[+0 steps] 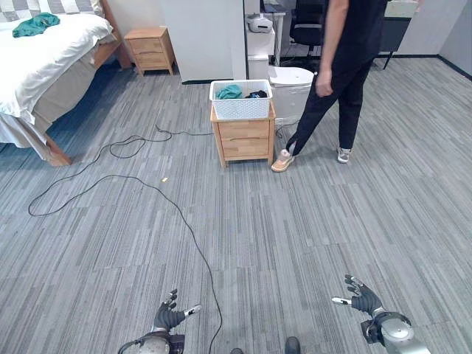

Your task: Grab the laundry basket,head to the washer,open it,put in the laundry and shut it.

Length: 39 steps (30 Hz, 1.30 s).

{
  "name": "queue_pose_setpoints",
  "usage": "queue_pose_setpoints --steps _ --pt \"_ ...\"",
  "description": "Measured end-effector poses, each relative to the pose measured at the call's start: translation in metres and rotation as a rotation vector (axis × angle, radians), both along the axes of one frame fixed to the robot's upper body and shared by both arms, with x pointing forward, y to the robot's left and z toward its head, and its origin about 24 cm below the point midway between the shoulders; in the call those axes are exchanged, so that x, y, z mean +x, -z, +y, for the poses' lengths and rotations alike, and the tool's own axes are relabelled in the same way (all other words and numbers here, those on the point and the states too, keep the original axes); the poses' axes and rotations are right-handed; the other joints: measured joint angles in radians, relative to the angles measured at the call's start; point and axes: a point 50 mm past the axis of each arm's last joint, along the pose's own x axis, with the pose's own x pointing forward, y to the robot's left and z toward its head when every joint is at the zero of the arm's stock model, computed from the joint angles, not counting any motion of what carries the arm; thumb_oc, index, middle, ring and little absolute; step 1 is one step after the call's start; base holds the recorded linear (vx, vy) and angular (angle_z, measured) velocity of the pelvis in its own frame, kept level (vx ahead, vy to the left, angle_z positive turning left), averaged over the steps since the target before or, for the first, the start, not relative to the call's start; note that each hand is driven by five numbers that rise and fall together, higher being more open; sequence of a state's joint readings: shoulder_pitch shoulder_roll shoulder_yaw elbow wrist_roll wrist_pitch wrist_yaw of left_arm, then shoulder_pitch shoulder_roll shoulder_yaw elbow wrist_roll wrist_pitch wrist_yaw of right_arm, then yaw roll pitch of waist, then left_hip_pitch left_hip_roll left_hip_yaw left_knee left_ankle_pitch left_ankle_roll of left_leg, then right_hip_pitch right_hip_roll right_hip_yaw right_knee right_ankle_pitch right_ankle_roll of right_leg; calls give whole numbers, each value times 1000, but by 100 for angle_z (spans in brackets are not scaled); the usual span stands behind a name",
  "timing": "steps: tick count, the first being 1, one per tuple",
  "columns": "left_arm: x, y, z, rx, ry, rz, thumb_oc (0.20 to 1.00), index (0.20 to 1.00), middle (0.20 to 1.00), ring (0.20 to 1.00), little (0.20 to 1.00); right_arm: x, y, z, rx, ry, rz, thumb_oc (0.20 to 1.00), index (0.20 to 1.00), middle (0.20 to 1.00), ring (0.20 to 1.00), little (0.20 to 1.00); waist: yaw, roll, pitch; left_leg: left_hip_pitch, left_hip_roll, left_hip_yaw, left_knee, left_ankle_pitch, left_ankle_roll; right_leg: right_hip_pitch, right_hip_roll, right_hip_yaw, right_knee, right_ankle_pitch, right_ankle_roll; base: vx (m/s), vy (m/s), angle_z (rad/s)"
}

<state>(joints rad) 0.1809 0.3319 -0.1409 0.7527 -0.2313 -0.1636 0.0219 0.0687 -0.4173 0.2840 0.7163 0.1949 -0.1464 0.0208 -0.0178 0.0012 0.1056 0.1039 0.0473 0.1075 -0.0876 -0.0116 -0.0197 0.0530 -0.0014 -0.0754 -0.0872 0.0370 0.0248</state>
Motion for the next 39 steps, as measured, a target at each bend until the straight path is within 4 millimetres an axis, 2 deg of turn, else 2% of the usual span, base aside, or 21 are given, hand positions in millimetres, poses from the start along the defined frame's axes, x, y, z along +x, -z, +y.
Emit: queue_pose_setpoints --steps 8,13,17,19,21,22,23,24,26,28,30,31,34,35,36,37,38,39 --pt "1 -3 0 -3 -9 -19 1000 1000 1000 1000 1000 -2 3 1 0 6 26 1000 1000 1000 1000 1000 24 -23 0 -15 -7 -8 4 1 5 -13 -6 -10 1 6 -6 46 54 2" --pt "13 -9 7 24 -35 -57 1000 1000 1000 1000 1000 13 -3 5 -4 0 -17 1000 1000 1000 1000 1000 39 -32 0 -29 -25 -4 6 -7 17 -29 -22 -5 6 9 1 34 117 -2" --pt "22 -14 11 42 -34 -83 1000 1000 1000 1000 1000 22 -4 10 3 14 -34 1000 1000 1000 1000 1000 51 -55 18 -71 -49 2 7 -2 39 -101 -37 4 52 14 10 31 142 -8" --pt "27 -16 12 51 -31 -93 1000 1000 1000 1000 1000 28 -5 15 13 8 -46 1000 1000 1000 1000 1000 49 -51 40 -84 -40 -2 6 0 50 -154 -42 -1 142 13 11 69 97 -3" --pt "35 -20 13 59 -27 -115 1000 1000 1000 1000 1000 31 -7 15 11 7 -55 1000 1000 1000 1000 1000 47 -48 68 -84 -40 -4 7 1 59 -217 -52 -9 271 -4 36 164 56 10" --pt "42 -23 13 63 -24 -134 1000 1000 1000 1000 1000 32 -8 17 11 3 -62 1000 1000 1000 1000 1000 46 -40 87 -77 -50 -20 6 -11 82 -308 -70 -22 438 -58 81 211 20 10" --pt "44 -24 12 63 -22 -140 1000 1000 1000 1000 1000 32 -9 18 14 -1 -67 1000 1000 1000 1000 1000 40 -44 90 -72 -56 -30 7 -10 91 -342 -81 -30 499 -90 83 224 -14 25" --pt "45 -25 12 65 -22 -144 1000 1000 1000 1000 1000 33 -10 20 18 -7 -73 1000 1000 1000 1000 1000 34 -49 99 -58 -60 -32 7 -5 87 -356 -87 -33 504 -102 75 270 -48 27" --pt "43 -25 15 72 -24 -140 1000 1000 1000 1000 1000 32 -10 25 24 -29 -75 1000 1000 1000 1000 1000 37 -59 104 -38 -75 -30 6 -37 92 -385 -103 -60 452 -98 78 292 -59 6" --pt "39 -22 12 64 -25 -126 1000 1000 1000 1000 1000 34 -12 27 31 -34 -90 1000 1000 1000 1000 1000 35 -59 105 -20 -80 -35 7 -63 90 -403 -109 -121 284 -85 87 393 -81 -1" --pt "38 -20 10 38 -49 -121 1000 1000 1000 1000 1000 33 -12 28 33 -35 -91 1000 1000 1000 1000 1000 27 -57 107 -4 -80 -44 7 -82 86 -423 -109 -140 178 -71 108 322 -87 13" --pt "37 -19 10 35 -50 -119 1000 1000 1000 1000 1000 31 -11 28 33 -34 -86 1000 1000 1000 1000 1000 18 -54 109 10 -80 -49 7 -89 90 -424 -108 -148 143 -61 107 367 -121 25" --pt "31 -15 8 26 -52 -101 1000 1000 1000 1000 1000 24 -8 26 33 -28 -67 1000 1000 1000 1000 1000 -10 -43 110 81 -67 -79 7 -153 60 -427 -102 -147 76 -19 108 358 -163 30" --pt "27 -13 6 22 -47 -88 1000 1000 1000 1000 1000 18 -4 24 30 -21 -50 1000 1000 1000 1000 1000 -16 -42 110 103 -64 -95 7 -167 48 -412 -99 -148 77 -5 94 416 -210 81" --pt "29 -8 -13 -28 -24 -85 1000 1000 1000 1000 1000 8 1 12 4 12 -6 1000 1000 1000 1000 1000 -32 20 106 145 -3 -128 38 -204 19 -406 -65 -136 198 54 67 308 -219 91" --pt "29 -8 -17 -38 2 -89 1000 1000 1000 1000 1000 3 3 11 4 13 10 1000 1000 1000 1000 1000 -35 24 102 148 5 -116 88 -183 -6 -371 -55 -136 204 114 8 417 -321 75" --pt "28 -9 -19 -44 5 -93 1000 1000 1000 1000 1000 3 1 10 0 10 3 1000 1000 1000 1000 1000 -32 28 101 152 13 -101 111 -169 -5 -355 -39 -138 208 141 -85 408 -321 36" --pt "32 -9 -19 -48 13 -93 1000 1000 1000 1000 1000 13 -2 7 -1 33 -19 1000 1000 1000 1000 1000 -29 33 101 69 38 -93 315 -144 -62 -311 -18 -160 194 75 -91 377 -268 15"
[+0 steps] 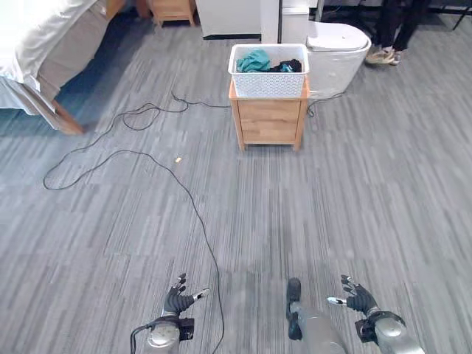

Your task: Grab the laundry basket,head to the washer,open it,put in the laundry and shut it.

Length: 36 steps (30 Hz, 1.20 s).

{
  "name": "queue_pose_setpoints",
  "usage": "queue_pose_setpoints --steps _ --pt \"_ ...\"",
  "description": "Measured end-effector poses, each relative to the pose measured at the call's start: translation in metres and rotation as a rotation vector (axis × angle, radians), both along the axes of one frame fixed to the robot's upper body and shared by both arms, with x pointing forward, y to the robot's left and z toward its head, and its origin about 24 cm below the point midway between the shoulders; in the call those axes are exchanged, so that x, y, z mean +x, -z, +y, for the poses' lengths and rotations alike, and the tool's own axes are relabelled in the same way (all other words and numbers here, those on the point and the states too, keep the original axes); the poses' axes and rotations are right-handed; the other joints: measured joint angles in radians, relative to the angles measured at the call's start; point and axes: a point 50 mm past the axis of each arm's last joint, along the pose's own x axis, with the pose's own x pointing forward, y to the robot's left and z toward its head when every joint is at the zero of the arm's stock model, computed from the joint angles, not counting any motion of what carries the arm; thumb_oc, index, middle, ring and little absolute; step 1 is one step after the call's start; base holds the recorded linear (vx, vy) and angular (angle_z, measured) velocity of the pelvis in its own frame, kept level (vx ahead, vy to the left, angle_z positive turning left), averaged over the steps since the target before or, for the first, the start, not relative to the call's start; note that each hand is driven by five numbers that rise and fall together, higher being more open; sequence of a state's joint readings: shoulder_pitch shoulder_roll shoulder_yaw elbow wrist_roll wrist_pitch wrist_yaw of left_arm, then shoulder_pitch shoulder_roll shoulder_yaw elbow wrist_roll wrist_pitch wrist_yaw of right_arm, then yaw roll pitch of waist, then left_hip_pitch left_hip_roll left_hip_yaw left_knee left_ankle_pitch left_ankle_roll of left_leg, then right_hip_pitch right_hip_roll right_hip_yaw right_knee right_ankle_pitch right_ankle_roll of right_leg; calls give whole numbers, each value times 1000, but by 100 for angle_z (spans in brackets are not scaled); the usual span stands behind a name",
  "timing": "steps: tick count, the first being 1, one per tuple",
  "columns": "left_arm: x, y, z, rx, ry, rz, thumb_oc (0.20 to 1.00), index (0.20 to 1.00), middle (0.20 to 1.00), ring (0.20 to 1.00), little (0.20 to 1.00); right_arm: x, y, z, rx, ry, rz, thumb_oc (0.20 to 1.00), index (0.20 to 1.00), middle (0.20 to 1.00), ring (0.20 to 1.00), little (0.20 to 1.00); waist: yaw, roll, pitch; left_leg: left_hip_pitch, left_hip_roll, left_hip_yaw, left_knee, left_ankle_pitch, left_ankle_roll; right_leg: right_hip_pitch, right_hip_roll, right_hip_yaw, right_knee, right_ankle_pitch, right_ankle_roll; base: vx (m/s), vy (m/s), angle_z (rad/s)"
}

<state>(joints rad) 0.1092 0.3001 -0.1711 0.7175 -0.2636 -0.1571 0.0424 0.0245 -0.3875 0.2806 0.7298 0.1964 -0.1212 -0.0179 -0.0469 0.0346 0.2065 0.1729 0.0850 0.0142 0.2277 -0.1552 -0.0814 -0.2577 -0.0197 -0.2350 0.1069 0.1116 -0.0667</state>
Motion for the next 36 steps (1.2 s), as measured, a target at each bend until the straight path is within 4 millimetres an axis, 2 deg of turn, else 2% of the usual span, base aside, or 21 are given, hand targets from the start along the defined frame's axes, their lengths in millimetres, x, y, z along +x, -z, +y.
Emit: queue_pose_setpoints --steps 1,2,3,4,6,7,8,9,11,12,13,15,16,18,20,22,23,26,30,35,36 --pt "-1 0 -2 0 17 -1 1000 1000 1000 1000 1000 -2 -1 -3 -5 0 -5 1000 1000 1000 1000 1000 10 -14 -11 -98 10 25 257 44 -68 67 5 -4 -43 4 -8 235 -155 -19" --pt "-4 2 -3 -3 19 10 1000 1000 1000 1000 1000 7 -6 -3 -14 -10 -39 1000 1000 1000 1000 1000 21 -21 -17 -155 3 27 354 48 -78 125 22 22 -67 -24 -48 440 -205 -14" --pt "1 1 -4 -4 23 1 1000 1000 1000 1000 1000 11 -9 -5 -23 -11 -54 1000 1000 1000 1000 1000 19 -32 -24 -246 7 61 413 38 -55 169 29 25 -96 -64 -70 452 -111 -14" --pt "14 -6 -3 9 39 -38 1000 1000 1000 1000 1000 14 -10 -3 -23 -7 -60 1000 1000 1000 1000 1000 27 -81 -19 -351 15 154 377 -4 13 222 23 35 -158 -70 -68 463 -76 11" --pt "20 -11 -2 14 49 -65 1000 1000 1000 1000 1000 24 -16 -2 -25 -3 -92 1000 1000 1000 1000 1000 47 -125 -2 -454 -13 204 47 28 54 280 17 50 -189 -97 -34 451 -25 -24" --pt "19 -11 -3 13 50 -60 1000 1000 1000 1000 1000 26 -16 0 -23 -5 -95 1000 1000 1000 1000 1000 49 -119 2 -492 -17 194 -100 90 45 315 29 45 -189 -114 -24 455 9 -25" --pt "12 -7 -1 13 40 -41 1000 1000 1000 1000 1000 17 -8 -1 -32 6 -58 1000 1000 1000 1000 1000 58 -85 5 -583 -4 193 -264 195 10 395 76 27 -192 -186 24 362 43 -26" --pt "3 -1 1 15 26 -3 1000 1000 1000 1000 1000 5 1 0 -40 -6 -10 1000 1000 1000 1000 1000 75 -69 8 -631 -20 196 -297 206 23 468 91 24 -188 -224 8 711 173 -39" --pt "-11 5 4 19 10 44 1000 1000 1000 1000 1000 0 5 1 -36 3 9 1000 1000 1000 1000 1000 90 -76 7 -634 -44 230 -269 193 39 530 63 28 -188 -266 58 717 246 -70" --pt "-27 11 3 10 -2 90 1000 1000 1000 1000 1000 -7 6 -4 -50 7 23 1000 1000 1000 1000 1000 77 -62 -8 -566 -66 307 -239 148 98 592 57 57 -166 -291 83 584 276 -75" --pt "-36 14 3 10 -6 111 1000 1000 1000 1000 1000 -15 7 -7 -56 10 37 1000 1000 1000 1000 1000 75 -44 -22 -524 -43 327 -222 157 154 618 71 84 -130 -295 87 628 277 -45" --pt "-33 10 14 38 -18 104 1000 1000 1000 1000 1000 -25 14 2 -28 10 67 1000 1000 1000 1000 1000 72 -87 -49 -493 -58 359 -178 210 202 617 28 100 -17 -311 100 300 158 -18" --pt "-22 3 19 60 1 63 1000 1000 1000 1000 1000 -26 15 5 -14 14 69 1000 1000 1000 1000 1000 75 -101 -60 -443 -74 329 -214 348 244 586 2 97 64 -357 112 399 229 -17" --pt "-10 -2 27 88 4 48 1000 1000 1000 1000 1000 -25 17 14 10 16 66 1000 1000 1000 1000 1000 74 -153 -87 -421 -126 330 -215 315 241 533 -45 121 65 -364 122 265 193 -6" --pt "18 -12 22 88 27 -20 1000 1000 1000 1000 1000 -15 13 19 25 4 42 1000 1000 1000 1000 1000 69 -164 -89 -368 -172 298 -226 262 239 456 -81 125 152 -370 140 297 270 35" --pt "23 -13 21 94 37 -27 1000 1000 1000 1000 1000 -7 11 28 47 -17 23 1000 1000 1000 1000 1000 77 -161 -90 -326 -179 296 -223 210 249 386 -101 156 352 -341 182 261 204 2" --pt "22 -13 23 98 36 -24 1000 1000 1000 1000 1000 -2 9 33 60 -23 7 1000 1000 1000 1000 1000 80 -158 -91 -315 -182 303 -220 224 234 360 -111 159 411 -340 195 276 166 -18" --pt "23 -13 19 97 51 -24 1000 1000 1000 1000 1000 19 -4 42 76 -60 -69 1000 1000 1000 1000 1000 71 -121 -84 -224 -181 275 -281 203 222 181 -120 131 475 -370 180 294 114 5" --pt "9 -6 21 97 39 16 1000 1000 1000 1000 1000 25 -10 45 81 -80 -97 1000 1000 1000 1000 1000 41 -86 -60 -134 -163 256 -308 163 197 8 -118 25 250 -342 179 243 -13 19" --pt "-3 1 20 91 30 56 1000 1000 1000 1000 1000 11 -1 43 74 -76 -48 1000 1000 1000 1000 1000 26 -91 -58 -76 -149 224 -308 114 146 -45 -75 27 34 -140 176 253 -135 42" --pt "-7 3 18 82 36 64 1000 1000 1000 1000 1000 4 2 38 67 -63 -29 1000 1000 1000 1000 1000 18 -94 -58 -47 -139 180 -307 101 126 8 -57 48 -24 -52 153 266 -214 78"
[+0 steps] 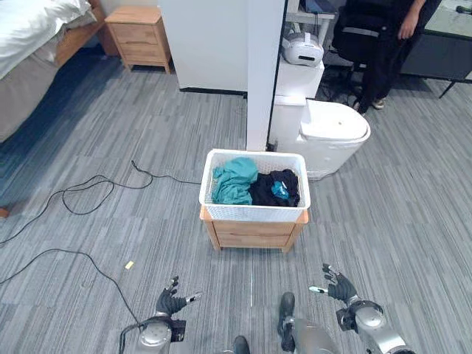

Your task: Grab the laundry basket,head to the washer,open it,put in the laundry and shut it.

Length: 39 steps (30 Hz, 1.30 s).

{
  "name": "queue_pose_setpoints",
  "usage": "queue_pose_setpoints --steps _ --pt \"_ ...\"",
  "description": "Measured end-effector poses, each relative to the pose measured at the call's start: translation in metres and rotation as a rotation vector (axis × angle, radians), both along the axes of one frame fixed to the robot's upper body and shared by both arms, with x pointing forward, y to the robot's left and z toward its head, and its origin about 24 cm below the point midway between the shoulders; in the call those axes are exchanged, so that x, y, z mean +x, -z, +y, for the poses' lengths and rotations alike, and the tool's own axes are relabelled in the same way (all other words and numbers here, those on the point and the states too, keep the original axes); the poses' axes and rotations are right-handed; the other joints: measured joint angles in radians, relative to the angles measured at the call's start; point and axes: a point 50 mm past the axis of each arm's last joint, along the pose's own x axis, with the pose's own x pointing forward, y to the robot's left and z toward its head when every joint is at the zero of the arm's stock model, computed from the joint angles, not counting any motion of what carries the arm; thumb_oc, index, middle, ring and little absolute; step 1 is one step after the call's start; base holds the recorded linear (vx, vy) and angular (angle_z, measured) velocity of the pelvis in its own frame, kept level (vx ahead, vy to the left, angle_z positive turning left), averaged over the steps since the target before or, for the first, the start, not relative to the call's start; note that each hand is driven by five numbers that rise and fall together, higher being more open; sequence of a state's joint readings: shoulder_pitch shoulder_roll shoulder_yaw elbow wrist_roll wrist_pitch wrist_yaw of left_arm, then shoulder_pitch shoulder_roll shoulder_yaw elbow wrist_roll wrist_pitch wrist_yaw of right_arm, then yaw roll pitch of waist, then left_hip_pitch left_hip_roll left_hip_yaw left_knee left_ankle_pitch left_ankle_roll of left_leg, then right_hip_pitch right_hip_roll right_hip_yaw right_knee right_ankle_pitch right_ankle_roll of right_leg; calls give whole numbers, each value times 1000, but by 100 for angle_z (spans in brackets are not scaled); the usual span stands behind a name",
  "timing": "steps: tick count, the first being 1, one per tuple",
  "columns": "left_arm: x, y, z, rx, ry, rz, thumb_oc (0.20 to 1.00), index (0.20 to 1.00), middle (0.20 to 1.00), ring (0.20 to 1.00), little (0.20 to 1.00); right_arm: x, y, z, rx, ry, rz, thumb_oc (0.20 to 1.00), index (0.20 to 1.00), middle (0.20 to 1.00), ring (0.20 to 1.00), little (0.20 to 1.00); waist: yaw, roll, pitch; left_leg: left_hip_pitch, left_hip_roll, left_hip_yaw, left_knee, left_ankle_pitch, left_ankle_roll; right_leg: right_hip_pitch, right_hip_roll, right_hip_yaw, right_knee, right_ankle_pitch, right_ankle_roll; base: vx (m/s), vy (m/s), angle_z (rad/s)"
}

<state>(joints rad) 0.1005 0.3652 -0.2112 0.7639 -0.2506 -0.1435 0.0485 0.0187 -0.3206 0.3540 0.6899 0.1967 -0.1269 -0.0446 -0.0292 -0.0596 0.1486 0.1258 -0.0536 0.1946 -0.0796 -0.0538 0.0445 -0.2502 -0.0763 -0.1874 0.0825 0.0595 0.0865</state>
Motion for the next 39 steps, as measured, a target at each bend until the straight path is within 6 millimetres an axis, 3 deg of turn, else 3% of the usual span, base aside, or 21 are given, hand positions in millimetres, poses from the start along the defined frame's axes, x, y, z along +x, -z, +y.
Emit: queue_pose_setpoints --steps 1,2,4,6,7,10,13,16,18,20,21,26,30,31,33,34,38,39 --pt "0 0 -1 -3 6 -2 1000 1000 1000 1000 1000 -4 1 -3 -6 3 10 1000 1000 1000 1000 1000 3 2 1 16 6 -14 2 -2 -5 29 6 2 -21 56 -27 200 -172 85" --pt "0 0 -3 -3 13 -1 1000 1000 1000 1000 1000 -5 2 -7 -18 5 16 1000 1000 1000 1000 1000 6 11 6 29 18 -18 9 -10 -16 51 19 -3 -34 75 -61 188 -163 50" --pt "1 0 -6 -2 26 -3 1000 1000 1000 1000 1000 -5 1 -16 -29 40 15 1000 1000 1000 1000 1000 6 22 12 2 43 -12 100 -28 -47 126 29 -42 -115 71 -78 122 -98 48" --pt "0 1 -7 -5 25 1 1000 1000 1000 1000 1000 -7 0 -24 -50 49 16 1000 1000 1000 1000 1000 9 20 14 -18 48 -4 184 -27 -53 178 38 -44 -167 85 -91 102 -37 25" --pt "-9 6 -6 -6 15 29 1000 1000 1000 1000 1000 -1 -5 -31 -74 43 -5 1000 1000 1000 1000 1000 15 10 20 -69 68 8 295 -62 -80 200 36 -26 -169 66 -141 132 22 -1" --pt "-5 4 -7 -6 17 19 1000 1000 1000 1000 1000 9 -13 -35 -92 34 -38 1000 1000 1000 1000 1000 14 8 24 -125 104 6 228 -55 -101 201 38 -24 -170 50 -161 91 24 -6" --pt "-2 4 -8 -7 19 13 1000 1000 1000 1000 1000 13 -15 -36 -99 30 -49 1000 1000 1000 1000 1000 18 15 30 -185 161 -36 98 22 -130 228 62 -5 -171 31 -169 134 93 -24" --pt "4 1 -9 -8 24 -6 1000 1000 1000 1000 1000 13 -15 -37 -111 39 -51 1000 1000 1000 1000 1000 27 26 33 -225 173 -77 40 103 -147 239 84 7 -171 19 -171 163 174 -33" --pt "8 -2 -9 -6 25 -22 1000 1000 1000 1000 1000 15 -18 -39 -116 38 -64 1000 1000 1000 1000 1000 32 39 35 -220 165 -95 8 143 -123 260 93 33 -171 14 -162 166 193 -41" --pt "6 -2 -11 -14 29 -26 1000 1000 1000 1000 1000 14 -21 -45 -130 37 -72 1000 1000 1000 1000 1000 28 76 23 -195 169 -96 11 143 -121 277 105 36 -170 5 -150 131 155 -20" --pt "11 -4 -13 -17 36 -46 1000 1000 1000 1000 1000 13 -23 -49 -144 37 -73 1000 1000 1000 1000 1000 26 92 15 -185 173 -98 4 172 -116 278 112 48 -171 -1 -141 126 168 -22" --pt "31 -24 6 64 53 -120 1000 1000 1000 1000 1000 35 -33 -43 -143 26 -123 1000 1000 1000 1000 1000 35 72 9 -170 105 -39 -1 169 -60 271 38 94 -165 9 -81 67 107 -31" --pt "72 -56 19 135 49 -260 1000 1000 1000 1000 1000 67 -49 -39 -143 34 -191 1000 1000 1000 1000 1000 59 59 11 -168 79 -10 -1 159 -38 266 7 115 -170 7 -56 8 52 -13" --pt "92 -72 20 162 52 -326 1000 1000 1000 1000 1000 82 -58 -34 -138 27 -218 1000 1000 1000 1000 1000 65 55 11 -179 75 -10 -1 159 -38 251 5 117 -170 9 -53 -85 38 -3" --pt "101 -80 20 175 54 -356 1000 1000 1000 1000 1000 95 -67 -27 -127 15 -250 1000 1000 1000 1000 1000 67 53 13 -190 76 -7 -1 159 -37 236 6 120 -170 10 -52 -131 19 -9" --pt "117 -86 18 211 67 -366 1000 1000 1000 1000 1000 117 -82 -16 -128 -18 -293 1000 1000 1000 1000 1000 72 53 15 -227 79 1 -1 165 -33 195 11 133 -170 17 -44 -154 16 -21" --pt "153 -102 10 281 104 -377 1000 1000 1000 1000 1000 160 -119 2 -137 -21 -381 1000 1000 1000 1000 1000 70 57 41 -299 82 16 -1 184 -25 111 13 148 -165 38 -34 -146 13 -17" --pt "170 -114 12 332 102 -378 1000 1000 1000 1000 1000 179 -139 7 -143 -1 -404 1000 1000 1000 1000 1000 70 56 62 -329 85 22 -1 191 -27 81 14 157 -165 40 -26 -33 -5 -16"
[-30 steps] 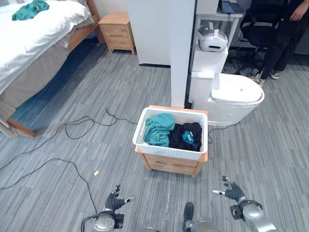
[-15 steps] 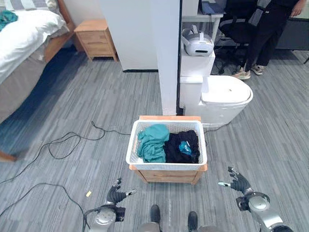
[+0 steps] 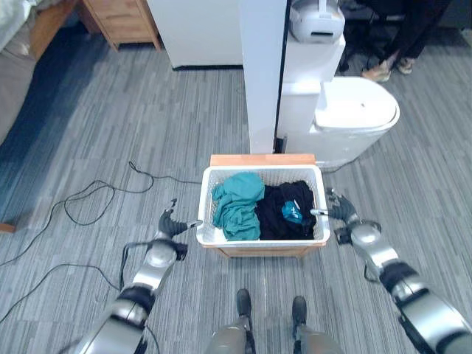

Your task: Grab the laundry basket,head to the washer,open it,put in the laundry and shut it.

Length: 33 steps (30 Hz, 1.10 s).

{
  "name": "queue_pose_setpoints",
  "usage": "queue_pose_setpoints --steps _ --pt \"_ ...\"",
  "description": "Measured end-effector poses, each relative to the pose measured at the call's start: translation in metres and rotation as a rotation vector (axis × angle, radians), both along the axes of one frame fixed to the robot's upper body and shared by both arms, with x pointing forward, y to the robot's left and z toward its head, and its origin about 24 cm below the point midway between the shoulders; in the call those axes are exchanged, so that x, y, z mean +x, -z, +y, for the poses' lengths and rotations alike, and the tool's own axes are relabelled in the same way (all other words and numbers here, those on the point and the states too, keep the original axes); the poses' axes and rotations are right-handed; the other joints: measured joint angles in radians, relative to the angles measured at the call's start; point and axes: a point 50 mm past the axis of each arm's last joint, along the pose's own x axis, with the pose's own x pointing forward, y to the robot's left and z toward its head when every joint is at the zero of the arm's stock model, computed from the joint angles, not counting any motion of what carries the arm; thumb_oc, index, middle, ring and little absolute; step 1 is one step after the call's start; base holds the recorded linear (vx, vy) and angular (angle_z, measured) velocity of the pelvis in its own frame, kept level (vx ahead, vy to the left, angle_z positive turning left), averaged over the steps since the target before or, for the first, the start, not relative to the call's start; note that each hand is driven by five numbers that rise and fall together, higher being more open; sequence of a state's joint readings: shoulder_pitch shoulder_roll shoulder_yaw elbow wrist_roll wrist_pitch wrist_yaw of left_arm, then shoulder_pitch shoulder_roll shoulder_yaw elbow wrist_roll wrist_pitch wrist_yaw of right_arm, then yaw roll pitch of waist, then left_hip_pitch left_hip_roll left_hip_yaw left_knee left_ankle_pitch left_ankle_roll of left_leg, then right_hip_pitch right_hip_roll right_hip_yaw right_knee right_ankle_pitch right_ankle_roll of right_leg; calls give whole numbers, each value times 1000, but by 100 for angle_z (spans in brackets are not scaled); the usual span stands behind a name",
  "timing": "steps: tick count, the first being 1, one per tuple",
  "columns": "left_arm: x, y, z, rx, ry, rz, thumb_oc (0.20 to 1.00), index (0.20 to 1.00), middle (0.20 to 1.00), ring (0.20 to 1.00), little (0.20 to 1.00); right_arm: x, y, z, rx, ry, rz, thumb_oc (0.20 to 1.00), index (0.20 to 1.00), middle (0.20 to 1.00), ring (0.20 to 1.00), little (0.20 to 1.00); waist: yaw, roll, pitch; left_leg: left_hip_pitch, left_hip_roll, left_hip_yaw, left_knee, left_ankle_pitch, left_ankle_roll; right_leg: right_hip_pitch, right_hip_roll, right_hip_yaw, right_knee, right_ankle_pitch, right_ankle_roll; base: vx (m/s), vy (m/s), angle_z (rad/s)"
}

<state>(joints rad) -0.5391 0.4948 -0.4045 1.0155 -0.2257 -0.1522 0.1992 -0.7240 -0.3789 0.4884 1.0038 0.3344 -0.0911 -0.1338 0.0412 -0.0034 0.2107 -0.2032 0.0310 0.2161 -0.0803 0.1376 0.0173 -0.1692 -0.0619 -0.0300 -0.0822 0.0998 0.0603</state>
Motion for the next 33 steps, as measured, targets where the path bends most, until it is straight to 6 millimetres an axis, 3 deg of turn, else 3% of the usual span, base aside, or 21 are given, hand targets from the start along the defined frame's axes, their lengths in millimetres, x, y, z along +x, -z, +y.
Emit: queue_pose_setpoints --steps 3,4,9,12,13,14,18,22,24,26,27,29,33 --pt "21 -20 -4 35 -3 -28 1000 1000 1000 1000 1000 21 -27 7 23 41 -44 1000 1000 1000 1000 1000 -5 -4 40 -30 1 18 0 10 1 -37 1 8 0 14 -1 -35 -11 -13" --pt "24 -20 -9 43 5 -27 1000 1000 1000 1000 1000 23 -28 8 36 56 -44 1000 1000 1000 1000 1000 -5 -3 48 -31 1 18 0 10 1 -37 1 8 0 14 -1 -19 -18 -6" --pt "27 -13 -31 13 30 -12 1000 1000 1000 1000 1000 22 -20 19 94 83 0 1000 1000 1000 1000 1000 -9 -13 112 -38 7 12 0 10 1 -42 10 6 0 18 -6 2 -7 0" --pt "19 -1 -31 4 23 22 1000 1000 1000 1000 1000 14 -5 18 100 90 40 1000 1000 1000 1000 1000 -9 -14 119 -39 10 6 0 10 1 -42 13 4 1 18 -6 5 -43 1" --pt "13 7 -33 -7 23 38 821 821 821 821 821 10 1 17 110 94 51 200 200 200 200 200 -10 -14 119 -39 10 1 0 10 1 -41 13 3 0 17 -6 -3 -41 5" --pt "6 13 -37 -37 28 28 200 200 200 200 200 0 15 16 145 99 77 200 200 200 200 200 -10 -14 119 -37 11 -8 0 10 1 -38 14 -1 1 17 -6 -4 -49 6" --pt "-5 20 -38 -84 28 21 200 200 200 200 200 -11 25 15 186 108 72 200 200 200 200 200 -12 -14 119 -26 11 -8 0 10 1 -26 14 -2 0 17 -6 -18 -67 0" --pt "-41 45 -36 -160 -6 66 200 200 200 200 200 -42 52 5 215 121 115 200 200 200 200 200 -15 -18 119 16 16 -7 0 2 -10 12 17 1 0 9 -16 -1 -104 -4" --pt "-54 45 -35 -194 -18 48 200 200 200 200 200 -60 60 3 234 119 120 200 200 200 200 200 -14 -21 118 24 22 -8 0 -1 -19 19 22 2 -1 6 -11 5 -163 -4" --pt "-84 39 -36 -247 -9 6 200 200 200 200 200 -95 60 -5 262 100 70 200 200 200 200 200 -19 -22 117 48 30 -8 -1 1 -25 42 29 6 -4 4 -13 -12 -200 -5" --pt "-90 37 -37 -258 1 -7 200 200 200 200 200 -103 57 -7 255 90 52 200 200 200 200 200 -24 -22 117 62 31 -10 -1 -1 -28 58 31 6 -3 3 -15 -15 -219 -4" --pt "-96 38 -38 -267 -2 -4 200 200 200 200 200 -107 55 -9 230 84 23 200 200 200 200 200 -48 -25 113 93 38 -13 -2 -16 -49 88 37 8 -5 -3 -23 -8 -145 -2" --pt "-95 34 -39 -279 19 -14 200 200 200 200 200 -113 41 -13 176 62 -51 200 200 200 200 200 -68 -39 99 106 52 -8 1 -12 -59 88 53 21 0 -3 -25 -9 -49 -13"
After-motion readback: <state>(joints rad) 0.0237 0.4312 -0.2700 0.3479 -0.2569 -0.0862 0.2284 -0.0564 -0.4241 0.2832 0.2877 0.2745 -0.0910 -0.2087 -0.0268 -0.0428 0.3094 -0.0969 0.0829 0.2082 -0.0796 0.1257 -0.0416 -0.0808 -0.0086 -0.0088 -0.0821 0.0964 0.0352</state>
